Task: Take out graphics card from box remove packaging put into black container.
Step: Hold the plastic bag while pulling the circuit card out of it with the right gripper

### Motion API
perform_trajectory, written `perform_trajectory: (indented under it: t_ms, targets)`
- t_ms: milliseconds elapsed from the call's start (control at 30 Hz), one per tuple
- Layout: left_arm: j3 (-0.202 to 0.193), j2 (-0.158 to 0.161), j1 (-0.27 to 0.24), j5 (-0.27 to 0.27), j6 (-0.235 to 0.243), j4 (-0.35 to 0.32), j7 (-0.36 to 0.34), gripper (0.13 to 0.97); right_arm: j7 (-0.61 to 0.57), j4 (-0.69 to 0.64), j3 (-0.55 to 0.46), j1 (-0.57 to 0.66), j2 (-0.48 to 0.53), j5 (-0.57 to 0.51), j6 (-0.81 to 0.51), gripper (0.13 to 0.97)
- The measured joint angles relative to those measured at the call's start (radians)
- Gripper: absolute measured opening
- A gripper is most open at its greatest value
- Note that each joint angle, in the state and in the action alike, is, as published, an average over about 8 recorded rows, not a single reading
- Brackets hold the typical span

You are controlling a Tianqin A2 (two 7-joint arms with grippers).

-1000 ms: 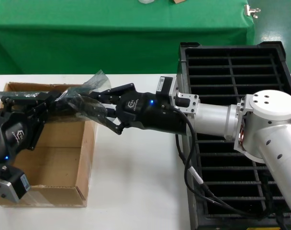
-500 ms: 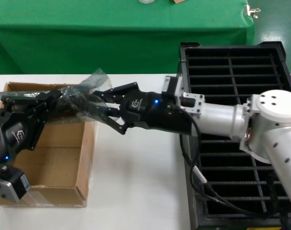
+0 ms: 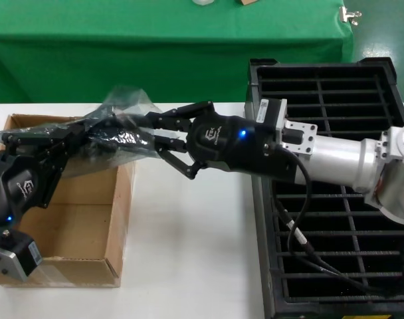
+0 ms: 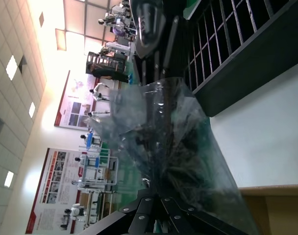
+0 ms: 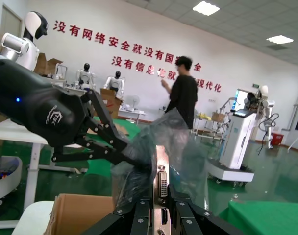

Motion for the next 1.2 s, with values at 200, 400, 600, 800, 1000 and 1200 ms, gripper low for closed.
perform_trajectory:
  t_ms: [200,400,600,800,1000,1200]
  targets:
    - [0.000,0.000,0.000,0.000,0.000,0.000,0.000,0.139,0.012,0.059,-0.004,-0.022,0.012,0.009,0.021,0.187]
    - [0.000,0.000,0.000,0.000,0.000,0.000,0.000,0.139,0.013,0.070,-0.027,-0.028,0.005,0.004,0.028,0.187]
    - [0.000,0.000,0.000,0.000,0.000,0.000,0.000,0.139,0.007,0.057,-0.062,-0.028,-0.002,-0.014,0.022,0.187]
    - [0.000,0.000,0.000,0.000,0.000,0.000,0.000,0.139,0.013,0.062,-0.080,-0.021,0.000,-0.024,0.018,0.187]
    - [0.000,0.000,0.000,0.000,0.000,0.000,0.000,0.139,0.018,0.077,-0.082,-0.018,0.006,-0.021,0.020,0.187]
    - [0.000,0.000,0.000,0.000,0.000,0.000,0.000,0.139,0.023,0.106,-0.068,-0.025,0.024,-0.004,0.022,0.187]
